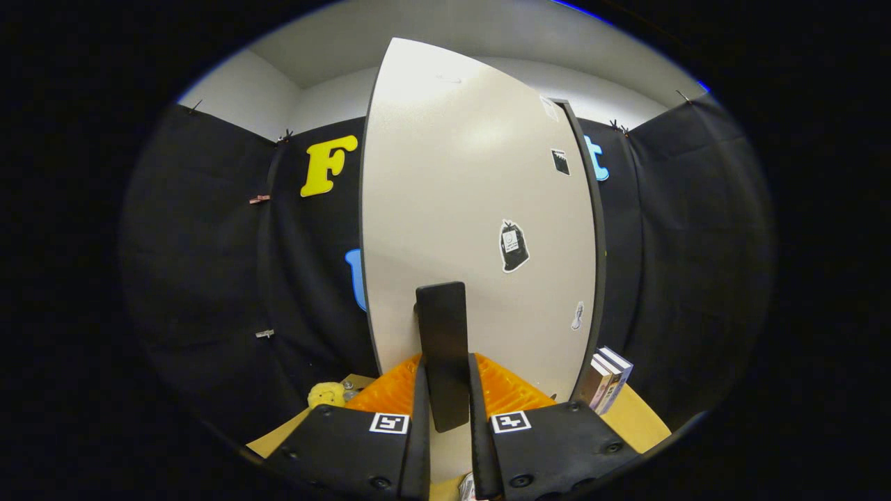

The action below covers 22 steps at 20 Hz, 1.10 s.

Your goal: Open the shoe cabinet door, grab the shoes and put them into the shoe cabinet, then close the shoe cabinet door.

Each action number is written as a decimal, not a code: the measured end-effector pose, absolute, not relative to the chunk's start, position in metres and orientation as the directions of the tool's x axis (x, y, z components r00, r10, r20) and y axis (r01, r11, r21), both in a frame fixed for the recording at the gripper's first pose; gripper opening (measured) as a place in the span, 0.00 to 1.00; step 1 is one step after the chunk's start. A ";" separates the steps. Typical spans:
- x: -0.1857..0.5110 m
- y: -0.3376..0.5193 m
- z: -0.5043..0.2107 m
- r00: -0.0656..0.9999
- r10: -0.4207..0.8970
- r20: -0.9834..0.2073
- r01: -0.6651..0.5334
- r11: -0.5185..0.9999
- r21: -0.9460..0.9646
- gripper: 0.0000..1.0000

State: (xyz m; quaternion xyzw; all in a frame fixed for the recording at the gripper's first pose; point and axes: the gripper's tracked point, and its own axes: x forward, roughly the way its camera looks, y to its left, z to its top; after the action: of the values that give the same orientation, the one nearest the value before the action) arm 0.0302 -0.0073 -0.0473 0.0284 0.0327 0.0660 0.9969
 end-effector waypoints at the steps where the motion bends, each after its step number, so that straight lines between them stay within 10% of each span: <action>1: 0.027 -0.013 -0.047 0.989 0.137 -0.063 -0.133 0.989 0.060 0.28; 22: -0.051 -0.126 -0.034 0.997 0.048 -0.061 -0.045 0.997 0.058 0.27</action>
State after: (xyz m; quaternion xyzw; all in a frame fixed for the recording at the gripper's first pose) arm -0.0505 -0.1258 -0.0337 0.0282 0.0311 0.0232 0.9988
